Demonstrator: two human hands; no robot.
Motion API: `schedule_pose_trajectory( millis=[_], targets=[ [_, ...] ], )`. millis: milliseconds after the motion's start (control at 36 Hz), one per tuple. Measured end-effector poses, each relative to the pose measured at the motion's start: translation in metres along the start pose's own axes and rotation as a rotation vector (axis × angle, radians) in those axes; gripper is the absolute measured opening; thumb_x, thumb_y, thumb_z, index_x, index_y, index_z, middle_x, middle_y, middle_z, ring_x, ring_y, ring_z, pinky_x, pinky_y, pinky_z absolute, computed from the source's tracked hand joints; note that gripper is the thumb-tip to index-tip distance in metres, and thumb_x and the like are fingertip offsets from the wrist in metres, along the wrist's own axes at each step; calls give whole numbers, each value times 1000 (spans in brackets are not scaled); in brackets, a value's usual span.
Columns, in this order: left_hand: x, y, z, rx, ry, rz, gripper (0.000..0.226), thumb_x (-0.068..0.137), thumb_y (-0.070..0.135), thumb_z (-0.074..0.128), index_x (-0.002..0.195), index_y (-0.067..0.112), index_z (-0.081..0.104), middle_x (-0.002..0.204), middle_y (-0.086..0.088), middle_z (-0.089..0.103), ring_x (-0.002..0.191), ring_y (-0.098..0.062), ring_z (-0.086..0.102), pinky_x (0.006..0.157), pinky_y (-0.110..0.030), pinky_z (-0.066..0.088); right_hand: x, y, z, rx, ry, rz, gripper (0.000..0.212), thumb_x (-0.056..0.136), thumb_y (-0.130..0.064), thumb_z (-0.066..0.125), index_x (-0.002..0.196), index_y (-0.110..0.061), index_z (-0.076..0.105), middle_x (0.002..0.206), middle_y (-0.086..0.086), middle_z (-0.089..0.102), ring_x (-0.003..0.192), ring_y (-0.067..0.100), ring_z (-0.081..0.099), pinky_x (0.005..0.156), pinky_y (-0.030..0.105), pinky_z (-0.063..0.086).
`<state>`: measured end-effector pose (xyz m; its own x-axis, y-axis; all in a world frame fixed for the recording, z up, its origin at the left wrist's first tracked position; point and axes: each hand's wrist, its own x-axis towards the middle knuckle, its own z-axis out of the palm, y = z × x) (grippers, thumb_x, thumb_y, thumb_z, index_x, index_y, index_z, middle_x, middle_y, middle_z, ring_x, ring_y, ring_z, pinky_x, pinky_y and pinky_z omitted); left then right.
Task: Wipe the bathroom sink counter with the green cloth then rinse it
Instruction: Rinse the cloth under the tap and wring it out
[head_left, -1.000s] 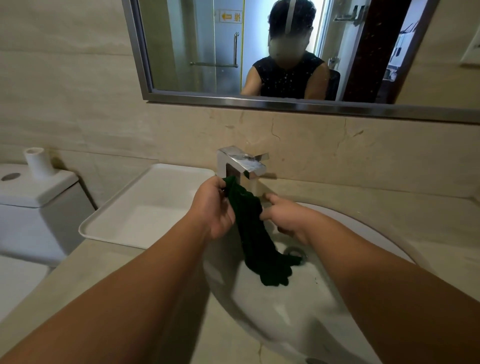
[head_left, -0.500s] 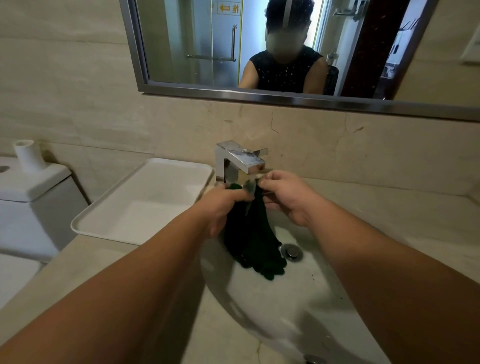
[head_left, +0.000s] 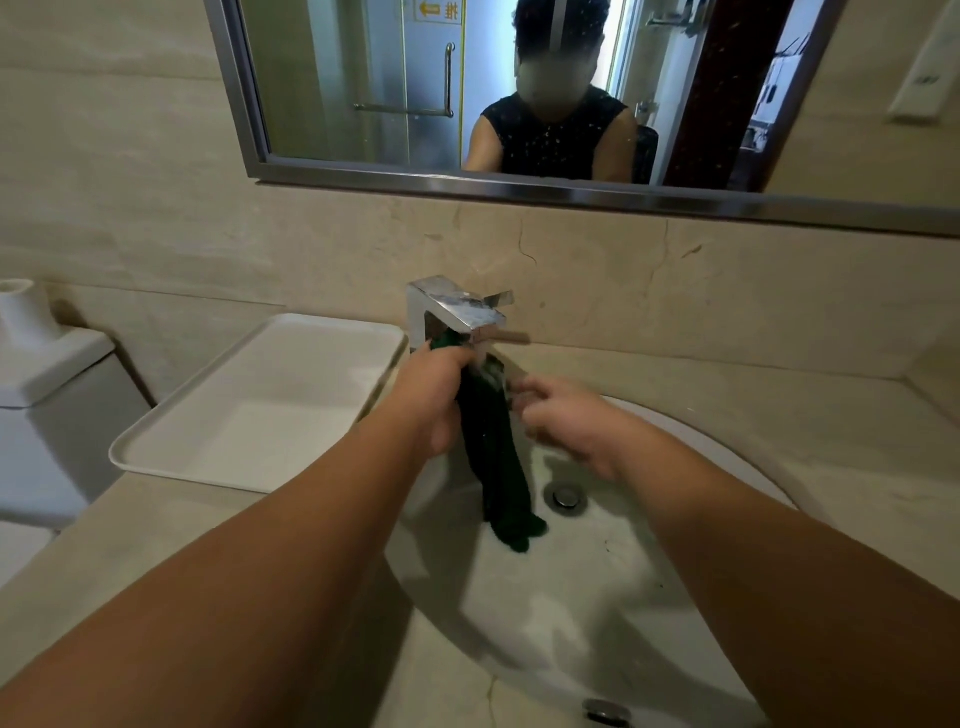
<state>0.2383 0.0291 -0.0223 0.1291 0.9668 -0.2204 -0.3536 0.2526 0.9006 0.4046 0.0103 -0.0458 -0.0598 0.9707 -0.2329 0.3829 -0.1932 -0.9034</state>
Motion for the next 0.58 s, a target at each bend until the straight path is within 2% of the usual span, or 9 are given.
schedule_pose_trajectory(
  millis=[28,83,194,306,333,417,500,556,583],
  targets=[
    [-2,1,2,-55,22,-21,19,104,5,50,111,12,66,112,-23,75,103,-39,74,87,-51,61,0,7,4,-81,-58,29,68,67,-11,70,133,-26,63,125,1,71,114,20,65,101,41,51],
    [-5,3,5,-155,37,-58,19,107,8,49,103,11,67,106,-18,75,97,-32,72,91,-48,58,1,17,15,-137,-139,65,77,61,-18,82,134,-28,60,125,-1,72,119,22,65,109,45,48],
    [-4,5,7,-333,39,-75,16,105,9,55,108,8,70,107,-16,75,94,-27,68,106,-46,52,6,30,36,-139,-103,75,59,72,-13,87,126,-23,64,115,0,75,108,23,70,101,45,56],
    [-1,8,1,-460,20,-84,17,102,6,57,114,0,67,110,-21,69,84,-27,65,112,-48,50,12,44,51,-185,-40,120,50,76,-23,84,123,-15,69,110,6,76,102,27,73,98,48,59],
    [-1,9,0,-478,22,-84,20,101,6,58,118,-2,67,111,-22,69,84,-28,65,108,-47,53,13,46,54,-204,-22,140,46,81,-27,81,123,-13,68,110,8,76,101,29,73,95,47,60],
    [1,9,-4,-477,50,-78,30,98,6,60,127,0,66,107,-19,73,82,-27,69,84,-40,59,16,54,59,-174,29,194,36,94,-32,69,124,-14,63,114,12,73,104,35,71,88,42,58],
    [3,6,-9,-401,90,-62,30,94,9,64,124,4,68,96,-15,75,74,-25,73,71,-37,60,16,55,59,124,99,278,38,99,-25,61,135,-11,60,117,17,73,108,40,69,101,55,55],
    [4,4,-12,-319,110,-48,31,93,13,67,123,5,69,97,-14,76,74,-24,74,66,-35,60,8,48,54,340,145,350,24,104,-20,54,124,-11,62,115,24,72,106,43,70,96,62,56],
    [4,3,-13,-275,115,-41,34,92,15,69,125,5,68,101,-14,76,78,-25,75,67,-36,61,4,44,48,430,164,378,19,105,-20,53,119,-12,63,113,26,72,103,44,71,88,61,59]
  ],
)
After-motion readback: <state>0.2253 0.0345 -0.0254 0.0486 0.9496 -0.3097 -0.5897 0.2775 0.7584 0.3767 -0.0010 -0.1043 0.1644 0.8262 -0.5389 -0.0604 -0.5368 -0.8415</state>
